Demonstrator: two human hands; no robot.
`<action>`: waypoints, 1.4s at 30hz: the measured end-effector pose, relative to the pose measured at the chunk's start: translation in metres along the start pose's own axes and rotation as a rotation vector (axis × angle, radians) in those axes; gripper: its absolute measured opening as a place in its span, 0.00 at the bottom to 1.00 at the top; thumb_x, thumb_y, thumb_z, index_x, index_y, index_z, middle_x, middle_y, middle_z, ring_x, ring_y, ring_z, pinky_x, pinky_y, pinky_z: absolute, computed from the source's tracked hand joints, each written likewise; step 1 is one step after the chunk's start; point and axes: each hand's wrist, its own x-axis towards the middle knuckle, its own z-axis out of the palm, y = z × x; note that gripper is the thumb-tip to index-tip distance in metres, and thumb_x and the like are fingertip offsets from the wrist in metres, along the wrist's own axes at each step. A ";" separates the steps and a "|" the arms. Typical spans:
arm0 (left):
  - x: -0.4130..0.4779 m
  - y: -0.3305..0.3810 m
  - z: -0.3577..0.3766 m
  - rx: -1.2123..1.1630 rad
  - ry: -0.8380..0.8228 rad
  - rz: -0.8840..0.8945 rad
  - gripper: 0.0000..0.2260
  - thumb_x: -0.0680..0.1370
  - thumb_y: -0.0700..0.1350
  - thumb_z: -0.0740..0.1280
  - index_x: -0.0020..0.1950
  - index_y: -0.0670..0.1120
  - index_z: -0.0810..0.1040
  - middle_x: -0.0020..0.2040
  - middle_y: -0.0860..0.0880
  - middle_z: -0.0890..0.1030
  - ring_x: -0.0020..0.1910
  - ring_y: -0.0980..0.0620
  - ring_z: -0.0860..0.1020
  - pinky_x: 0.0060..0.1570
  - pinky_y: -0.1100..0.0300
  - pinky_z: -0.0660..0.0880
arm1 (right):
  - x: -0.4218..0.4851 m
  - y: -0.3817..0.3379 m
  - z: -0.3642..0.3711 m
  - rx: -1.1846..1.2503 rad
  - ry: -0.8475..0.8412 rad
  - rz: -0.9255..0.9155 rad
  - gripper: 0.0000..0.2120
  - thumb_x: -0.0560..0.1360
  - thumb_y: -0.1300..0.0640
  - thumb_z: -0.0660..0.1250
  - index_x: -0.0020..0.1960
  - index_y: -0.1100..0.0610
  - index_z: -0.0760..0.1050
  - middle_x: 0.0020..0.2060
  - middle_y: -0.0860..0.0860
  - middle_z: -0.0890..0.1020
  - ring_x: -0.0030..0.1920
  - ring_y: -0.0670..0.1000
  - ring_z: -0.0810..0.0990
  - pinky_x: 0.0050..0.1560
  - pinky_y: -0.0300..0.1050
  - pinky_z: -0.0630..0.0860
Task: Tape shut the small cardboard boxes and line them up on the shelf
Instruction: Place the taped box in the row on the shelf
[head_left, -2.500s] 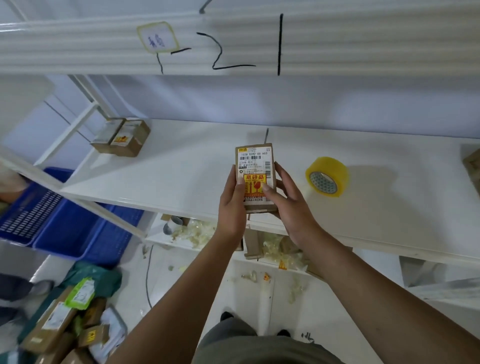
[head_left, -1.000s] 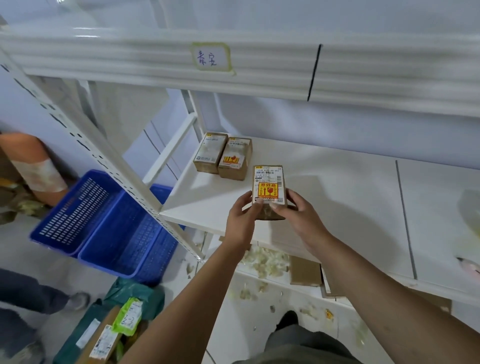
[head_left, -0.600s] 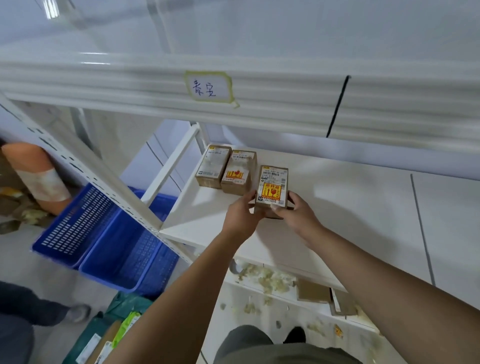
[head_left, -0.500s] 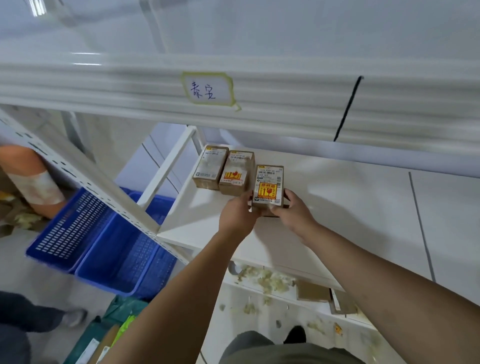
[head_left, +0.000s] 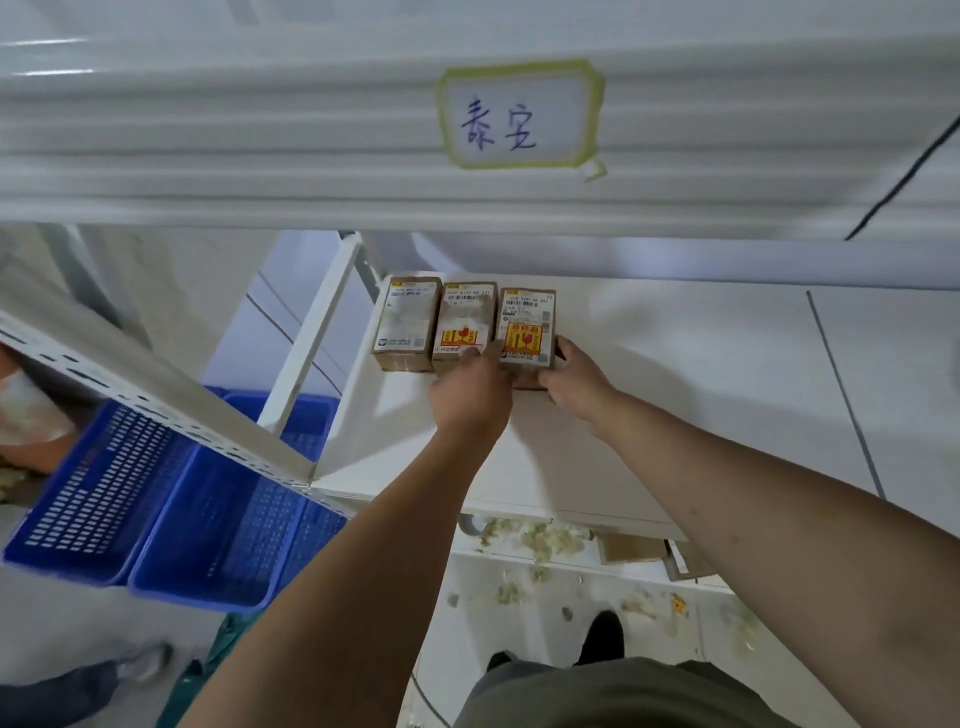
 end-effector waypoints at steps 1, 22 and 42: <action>0.001 0.000 -0.001 -0.007 -0.013 -0.007 0.22 0.84 0.51 0.65 0.79 0.55 0.70 0.62 0.47 0.83 0.55 0.43 0.84 0.41 0.55 0.72 | 0.002 -0.001 0.001 -0.005 0.003 -0.002 0.28 0.79 0.64 0.67 0.77 0.46 0.70 0.68 0.47 0.81 0.64 0.55 0.81 0.66 0.55 0.79; -0.059 0.109 -0.017 -0.878 -0.170 0.220 0.09 0.83 0.47 0.70 0.61 0.56 0.83 0.52 0.54 0.85 0.44 0.50 0.86 0.49 0.48 0.83 | -0.133 0.040 -0.095 0.484 0.372 -0.078 0.08 0.82 0.58 0.70 0.60 0.56 0.85 0.54 0.54 0.88 0.49 0.51 0.87 0.54 0.47 0.83; -0.235 0.377 0.010 -1.072 -0.422 0.362 0.15 0.86 0.57 0.60 0.52 0.55 0.86 0.42 0.60 0.85 0.36 0.56 0.84 0.44 0.54 0.81 | -0.325 0.175 -0.315 0.631 0.619 -0.104 0.16 0.84 0.49 0.68 0.57 0.62 0.85 0.52 0.63 0.86 0.43 0.51 0.83 0.48 0.46 0.79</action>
